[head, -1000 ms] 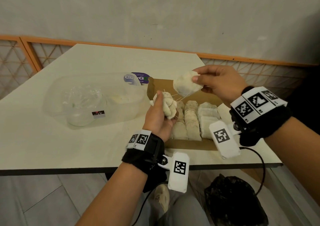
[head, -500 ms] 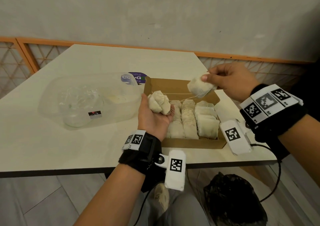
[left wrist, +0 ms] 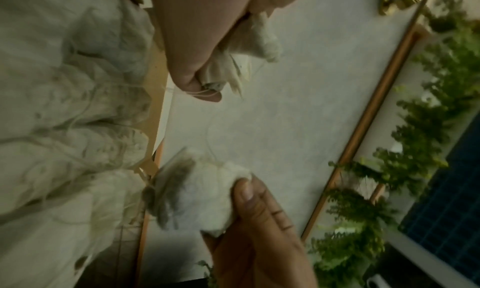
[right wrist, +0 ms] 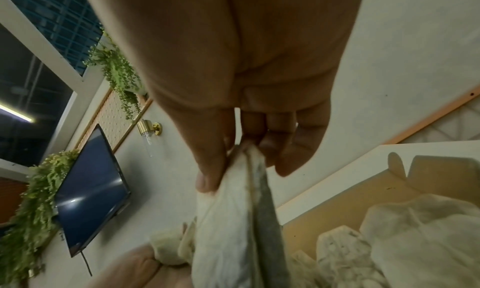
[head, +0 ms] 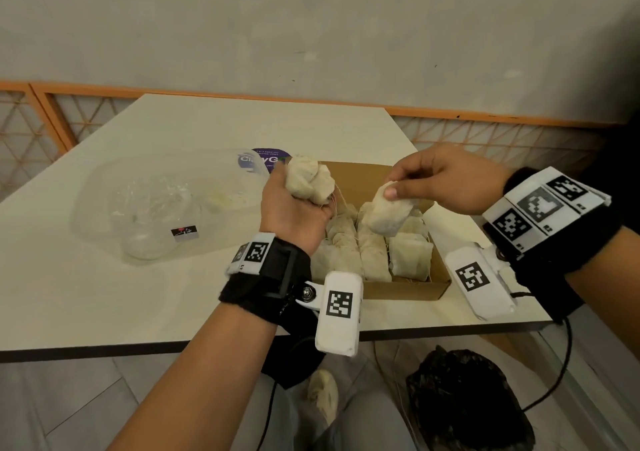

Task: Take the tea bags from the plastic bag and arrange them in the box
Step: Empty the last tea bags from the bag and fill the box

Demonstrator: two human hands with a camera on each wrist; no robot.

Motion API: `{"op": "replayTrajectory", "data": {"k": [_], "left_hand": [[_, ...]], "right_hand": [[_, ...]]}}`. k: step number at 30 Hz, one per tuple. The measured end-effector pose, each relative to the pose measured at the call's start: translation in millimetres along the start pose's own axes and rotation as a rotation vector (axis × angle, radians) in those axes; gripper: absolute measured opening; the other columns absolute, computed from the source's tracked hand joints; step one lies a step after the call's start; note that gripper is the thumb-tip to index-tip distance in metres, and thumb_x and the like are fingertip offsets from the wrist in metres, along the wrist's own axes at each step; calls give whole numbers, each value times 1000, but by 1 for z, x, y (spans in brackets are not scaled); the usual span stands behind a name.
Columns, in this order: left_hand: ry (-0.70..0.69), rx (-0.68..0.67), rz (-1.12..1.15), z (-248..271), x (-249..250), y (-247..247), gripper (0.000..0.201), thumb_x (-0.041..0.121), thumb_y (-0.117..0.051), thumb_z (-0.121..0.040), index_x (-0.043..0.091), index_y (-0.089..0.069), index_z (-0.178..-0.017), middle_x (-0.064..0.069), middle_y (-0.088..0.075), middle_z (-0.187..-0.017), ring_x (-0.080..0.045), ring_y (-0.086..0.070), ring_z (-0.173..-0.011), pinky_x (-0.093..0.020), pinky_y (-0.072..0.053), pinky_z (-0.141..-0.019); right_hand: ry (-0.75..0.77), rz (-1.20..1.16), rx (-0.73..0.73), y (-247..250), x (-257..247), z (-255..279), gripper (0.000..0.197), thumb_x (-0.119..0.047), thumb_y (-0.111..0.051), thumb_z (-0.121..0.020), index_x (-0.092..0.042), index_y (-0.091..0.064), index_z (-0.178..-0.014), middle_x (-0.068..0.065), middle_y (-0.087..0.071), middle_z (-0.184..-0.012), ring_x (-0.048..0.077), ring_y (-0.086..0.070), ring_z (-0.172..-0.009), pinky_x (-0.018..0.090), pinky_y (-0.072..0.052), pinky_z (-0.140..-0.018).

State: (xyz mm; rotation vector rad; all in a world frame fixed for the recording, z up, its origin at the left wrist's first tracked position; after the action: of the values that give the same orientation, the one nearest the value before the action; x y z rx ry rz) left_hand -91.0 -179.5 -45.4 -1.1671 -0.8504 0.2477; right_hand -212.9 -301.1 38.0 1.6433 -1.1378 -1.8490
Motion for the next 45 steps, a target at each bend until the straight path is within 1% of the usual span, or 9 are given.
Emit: {"op": "replayTrajectory", "data": {"k": [6, 9, 13, 17, 22, 28, 33, 37, 45], "left_hand": [[-192, -19, -600, -5, 6, -8, 42, 32, -61, -90, 9, -44, -60, -3, -41, -48, -14, -37, -46, -21, -27, -43], [-220, -122, -851, -1, 7, -22, 26, 30, -68, -85, 4, -67, -85, 1, -57, -59, -13, -52, -57, -18, -39, -50], [-133, -281, -981, -1, -3, -33, 26, 7, -70, -82, -5, -66, -104, 0, -71, -78, -7, -66, -71, -19, -50, -67], [-95, -188, -911, -5, -6, -35, 6, 2, -68, -83, 1, -67, -88, -4, -69, -71, -14, -63, -64, -21, -47, -66], [-38, -131, -830, -8, -9, -33, 11, 12, -68, -85, 6, -63, -92, -1, -64, -67, -5, -56, -49, -15, -36, -40], [-71, -154, -856, -6, -17, -33, 10, 13, -68, -85, 5, -62, -86, -11, -59, -78, -10, -56, -57, -15, -42, -45], [10, -130, -804, -3, -15, -28, 9, 15, -64, -89, 12, -61, -80, -3, -62, -70, -5, -58, -54, -15, -40, -42], [136, -95, -695, -2, -16, -18, 7, 18, -64, -89, 12, -61, -89, -2, -62, -74, -5, -58, -54, -14, -39, -40], [195, -46, -622, 0, -16, -12, 10, 16, -65, -88, 11, -58, -93, -2, -62, -72, -3, -58, -49, -14, -40, -38]], "right_hand": [[-5, -262, 33, 7, 1, -9, 17, -1, -68, -78, -14, -67, -89, 2, -65, -77, -1, -61, -64, 8, -47, -61], [1, -292, 32, 11, 1, -14, 20, -1, -69, -77, -17, -67, -88, 4, -64, -78, 6, -61, -69, 12, -49, -66], [9, -346, 88, 12, -1, -21, 20, 1, -68, -77, -16, -66, -86, 5, -63, -75, 9, -60, -66, 16, -51, -66], [-88, -449, 308, 10, 12, -23, 12, -15, -73, -77, -18, -64, -85, 3, -62, -78, 11, -58, -69, 24, -50, -69], [-172, -594, 324, -13, 25, -12, 10, -16, -72, -78, -8, -67, -74, 7, -57, -71, 20, -49, -69, 30, -41, -68], [-143, -687, 411, -18, 23, -11, 12, -11, -71, -79, -3, -65, -70, 10, -50, -67, 16, -41, -59, 25, -37, -58], [-195, -836, 308, -22, 26, -7, 13, -9, -70, -78, -9, -63, -67, -1, -53, -56, 9, -47, -54, 17, -43, -55], [-245, -913, 167, -26, 28, -4, 5, -4, -69, -74, -9, -67, -75, 0, -63, -67, 6, -56, -60, 15, -49, -58], [-270, -882, 325, -25, 33, -7, 8, -2, -67, -80, -8, -68, -75, -1, -63, -59, 6, -51, -54, 13, -46, -51]]}}
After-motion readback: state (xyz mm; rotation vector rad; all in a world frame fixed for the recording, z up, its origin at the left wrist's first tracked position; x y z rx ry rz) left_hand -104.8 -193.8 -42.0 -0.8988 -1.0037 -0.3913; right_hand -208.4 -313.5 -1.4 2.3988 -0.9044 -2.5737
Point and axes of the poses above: each hand's wrist, its own z-axis away from the middle knuckle, its own y-axis out of the back of the hand, x = y × z, the point moved 3 cm from there along -z, towards the middle knuckle
